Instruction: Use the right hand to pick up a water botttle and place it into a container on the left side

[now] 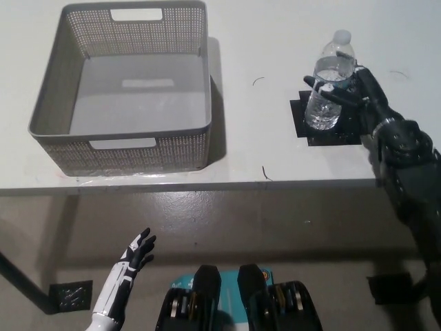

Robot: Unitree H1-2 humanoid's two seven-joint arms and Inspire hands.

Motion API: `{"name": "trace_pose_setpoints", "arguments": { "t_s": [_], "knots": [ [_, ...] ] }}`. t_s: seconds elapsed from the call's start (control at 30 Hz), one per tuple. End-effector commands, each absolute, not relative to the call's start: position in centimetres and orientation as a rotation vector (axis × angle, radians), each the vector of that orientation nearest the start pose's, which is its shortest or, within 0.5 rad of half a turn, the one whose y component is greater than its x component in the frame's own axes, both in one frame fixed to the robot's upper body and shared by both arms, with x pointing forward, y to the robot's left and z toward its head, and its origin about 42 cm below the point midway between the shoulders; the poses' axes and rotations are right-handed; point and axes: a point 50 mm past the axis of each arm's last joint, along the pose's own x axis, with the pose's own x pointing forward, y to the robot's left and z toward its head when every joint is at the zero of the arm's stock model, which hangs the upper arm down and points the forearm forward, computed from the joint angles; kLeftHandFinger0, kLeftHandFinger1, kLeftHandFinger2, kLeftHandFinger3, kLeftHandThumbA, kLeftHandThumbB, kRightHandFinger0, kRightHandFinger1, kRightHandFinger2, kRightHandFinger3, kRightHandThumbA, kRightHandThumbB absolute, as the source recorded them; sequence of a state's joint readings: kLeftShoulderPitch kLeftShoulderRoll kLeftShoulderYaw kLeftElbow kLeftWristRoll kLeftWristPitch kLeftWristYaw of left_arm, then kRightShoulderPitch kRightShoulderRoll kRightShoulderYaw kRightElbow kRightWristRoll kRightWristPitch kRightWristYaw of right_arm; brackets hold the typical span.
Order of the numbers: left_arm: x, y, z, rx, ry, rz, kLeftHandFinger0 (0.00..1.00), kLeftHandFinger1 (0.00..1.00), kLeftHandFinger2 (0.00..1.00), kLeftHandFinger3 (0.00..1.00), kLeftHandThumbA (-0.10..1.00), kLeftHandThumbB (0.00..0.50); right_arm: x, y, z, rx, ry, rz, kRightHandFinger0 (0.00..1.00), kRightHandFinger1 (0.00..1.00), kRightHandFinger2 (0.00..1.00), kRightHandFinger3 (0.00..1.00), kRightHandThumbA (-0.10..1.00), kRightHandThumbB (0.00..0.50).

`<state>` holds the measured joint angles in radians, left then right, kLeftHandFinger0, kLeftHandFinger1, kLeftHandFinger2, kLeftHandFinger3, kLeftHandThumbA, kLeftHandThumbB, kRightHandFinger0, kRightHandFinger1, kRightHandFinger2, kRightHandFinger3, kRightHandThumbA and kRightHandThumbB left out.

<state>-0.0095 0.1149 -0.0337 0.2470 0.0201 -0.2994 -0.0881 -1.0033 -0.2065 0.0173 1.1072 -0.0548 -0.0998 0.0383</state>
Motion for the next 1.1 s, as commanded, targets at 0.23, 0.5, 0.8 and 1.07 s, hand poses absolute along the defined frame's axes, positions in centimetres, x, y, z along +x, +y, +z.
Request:
{"name": "trace_pose_setpoints", "arguments": {
  "t_s": [0.23,0.5,0.8,1.07],
  "knots": [
    [28.8,24.0,6.8,0.141,-0.125,-0.15,1.0,1.0,1.0,1.0,1.0,0.378,58.8,-17.5,29.4,-0.463,-0.067,0.052,0.01,0.25,0.47,0.26,-0.03,0.27],
    [28.6,24.4,6.6,0.139,-0.125,-0.156,1.0,1.0,1.0,1.0,1.0,0.373,58.7,-17.1,30.4,-0.385,-0.16,-0.017,0.02,0.41,0.73,0.73,-0.1,0.116],
    [28.7,24.1,6.4,0.144,-0.12,-0.16,1.0,1.0,1.0,1.0,1.0,0.386,57.8,-12.0,38.6,-0.318,-0.483,0.079,0.0,0.42,0.81,0.83,-0.1,0.112],
    [28.9,24.0,6.2,0.167,-0.13,-0.153,1.0,1.0,1.0,1.0,1.0,0.383,54.7,-4.6,42.9,-0.37,-0.709,0.173,0.02,0.47,0.87,0.88,-0.1,0.113]
  ]
}}
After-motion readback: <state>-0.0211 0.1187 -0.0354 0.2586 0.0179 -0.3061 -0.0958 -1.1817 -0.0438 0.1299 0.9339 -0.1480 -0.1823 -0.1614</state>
